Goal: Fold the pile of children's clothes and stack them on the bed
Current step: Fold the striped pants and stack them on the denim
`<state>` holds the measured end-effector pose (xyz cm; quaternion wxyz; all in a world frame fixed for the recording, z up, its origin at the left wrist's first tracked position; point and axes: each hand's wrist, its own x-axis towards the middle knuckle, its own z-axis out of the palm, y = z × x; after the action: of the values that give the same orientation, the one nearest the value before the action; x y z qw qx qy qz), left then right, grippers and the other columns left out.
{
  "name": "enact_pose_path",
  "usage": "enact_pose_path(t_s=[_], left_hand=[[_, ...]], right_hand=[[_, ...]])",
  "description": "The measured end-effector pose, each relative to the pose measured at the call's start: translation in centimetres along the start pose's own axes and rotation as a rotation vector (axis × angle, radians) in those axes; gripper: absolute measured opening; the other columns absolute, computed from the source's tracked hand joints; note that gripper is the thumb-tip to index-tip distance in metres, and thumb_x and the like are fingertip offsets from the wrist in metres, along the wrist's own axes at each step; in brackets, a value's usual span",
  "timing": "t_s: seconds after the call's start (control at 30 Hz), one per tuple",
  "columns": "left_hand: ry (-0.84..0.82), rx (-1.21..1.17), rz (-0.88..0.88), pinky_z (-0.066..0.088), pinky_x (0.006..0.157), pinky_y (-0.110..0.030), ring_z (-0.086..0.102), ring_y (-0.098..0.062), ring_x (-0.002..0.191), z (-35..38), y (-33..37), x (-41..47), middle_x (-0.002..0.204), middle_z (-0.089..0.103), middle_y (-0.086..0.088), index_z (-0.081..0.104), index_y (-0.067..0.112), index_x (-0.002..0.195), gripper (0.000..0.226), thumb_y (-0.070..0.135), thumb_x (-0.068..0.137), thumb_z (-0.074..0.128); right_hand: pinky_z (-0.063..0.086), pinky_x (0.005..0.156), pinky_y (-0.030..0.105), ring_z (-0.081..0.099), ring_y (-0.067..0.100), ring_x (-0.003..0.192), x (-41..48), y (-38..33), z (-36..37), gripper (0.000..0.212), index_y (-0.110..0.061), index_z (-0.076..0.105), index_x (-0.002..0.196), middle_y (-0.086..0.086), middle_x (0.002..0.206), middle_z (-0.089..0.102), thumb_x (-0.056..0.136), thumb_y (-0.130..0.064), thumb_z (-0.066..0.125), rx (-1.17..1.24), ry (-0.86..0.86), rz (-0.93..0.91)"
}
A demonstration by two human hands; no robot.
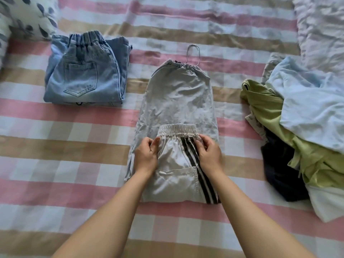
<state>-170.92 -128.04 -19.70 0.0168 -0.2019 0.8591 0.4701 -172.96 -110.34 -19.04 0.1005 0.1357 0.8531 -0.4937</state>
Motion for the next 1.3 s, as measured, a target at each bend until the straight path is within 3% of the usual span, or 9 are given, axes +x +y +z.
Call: enact_pose_path(t_s=[0.2,0.47,0.63,0.83,0.9,1.0,1.03,1.17,1.3], left_hand=[[-0.023,-0.027,-0.089,0.035,0.052,-0.012,0.048,0.003,0.065,0.2,0.0,-0.5,0.073,0.051,0.012,0.048,0.012,0.095,0.053,0.061,0.080,0.034],[-0.033,0.297,-0.073,0.046,0.070,-0.033,0.059,-0.027,0.090,-0.9,-1.4,-5.4,0.101,0.063,-0.011,0.052,0.008,0.112,0.039,0.038,0.088,0.054],[0.044,0.456,0.546,0.031,0.105,-0.043,0.044,-0.024,0.126,1.2,1.3,-5.8,0.130,0.057,-0.010,0.056,0.007,0.125,0.044,0.020,0.088,0.038],[-0.166,0.767,0.531,0.007,0.111,-0.042,0.007,-0.014,0.144,3.7,-1.7,-4.6,0.155,0.018,0.001,0.026,0.014,0.146,0.067,0.038,0.083,0.033],[-0.192,0.782,0.528,0.001,0.112,-0.044,-0.014,-0.011,0.143,4.2,-2.9,-4.5,0.156,-0.012,0.005,-0.001,0.020,0.148,0.075,0.040,0.084,0.031],[-0.240,0.801,0.506,0.000,0.112,-0.043,-0.017,-0.010,0.142,4.2,-2.8,-4.6,0.154,-0.021,0.007,-0.008,0.023,0.147,0.076,0.039,0.084,0.031],[-0.246,0.808,0.494,0.002,0.112,-0.043,-0.014,-0.010,0.142,4.0,-2.3,-4.6,0.156,-0.014,0.006,-0.002,0.021,0.148,0.075,0.039,0.083,0.031],[-0.203,0.688,0.568,0.026,0.095,-0.038,0.043,-0.015,0.125,2.0,1.0,-2.5,0.129,0.059,0.000,0.063,0.018,0.119,0.046,0.032,0.082,0.039],[-0.103,0.421,0.616,0.033,0.092,-0.037,0.050,-0.018,0.111,0.2,4.3,3.6,0.113,0.065,-0.001,0.066,0.012,0.110,0.035,0.026,0.087,0.044]], right_hand=[[0.042,0.080,0.023,0.060,0.017,0.099,-1.3,0.9,0.1,0.025,-0.009,0.061,0.114,0.006,0.109,0.066,0.093,-0.022,0.053,-0.014,0.098,0.120],[0.042,0.062,0.030,0.059,0.020,0.079,-5.8,2.9,-0.9,0.023,-0.019,0.058,0.114,-0.003,0.086,0.061,0.094,-0.027,0.051,-0.286,0.112,0.212],[0.039,0.093,0.034,0.052,0.027,0.113,-6.6,0.8,0.4,0.036,-0.009,0.060,0.121,0.011,0.122,0.059,0.093,-0.019,0.040,-0.402,0.225,-0.328],[0.038,0.101,0.038,0.052,0.029,0.121,-6.3,3.3,2.6,0.050,-0.017,0.054,0.130,0.011,0.135,0.052,0.082,-0.033,0.051,-0.757,0.030,-0.380],[0.027,0.103,0.038,0.046,0.023,0.128,-6.5,3.9,2.9,0.059,-0.021,0.032,0.142,0.008,0.139,0.047,0.086,-0.037,0.040,-0.797,0.000,-0.331],[0.010,0.110,0.036,-0.010,0.006,0.142,-6.6,4.1,3.3,0.066,-0.032,-0.018,0.143,0.001,0.155,0.006,0.089,-0.041,0.019,-0.819,-0.067,-0.280],[0.005,0.111,0.036,-0.017,0.003,0.140,-6.6,3.7,3.1,0.064,-0.034,-0.015,0.144,-0.001,0.156,-0.001,0.090,-0.042,0.019,-0.771,-0.098,-0.269],[0.041,0.097,0.035,0.056,0.032,0.115,-4.7,1.3,1.2,0.040,-0.012,0.063,0.119,0.013,0.125,0.059,0.089,-0.032,0.045,-0.473,0.040,-0.317],[0.031,0.094,0.022,0.054,0.027,0.106,2.2,-2.3,-0.3,0.030,-0.007,0.063,0.112,0.009,0.112,0.060,0.088,-0.016,0.047,-0.232,0.152,-0.256]])
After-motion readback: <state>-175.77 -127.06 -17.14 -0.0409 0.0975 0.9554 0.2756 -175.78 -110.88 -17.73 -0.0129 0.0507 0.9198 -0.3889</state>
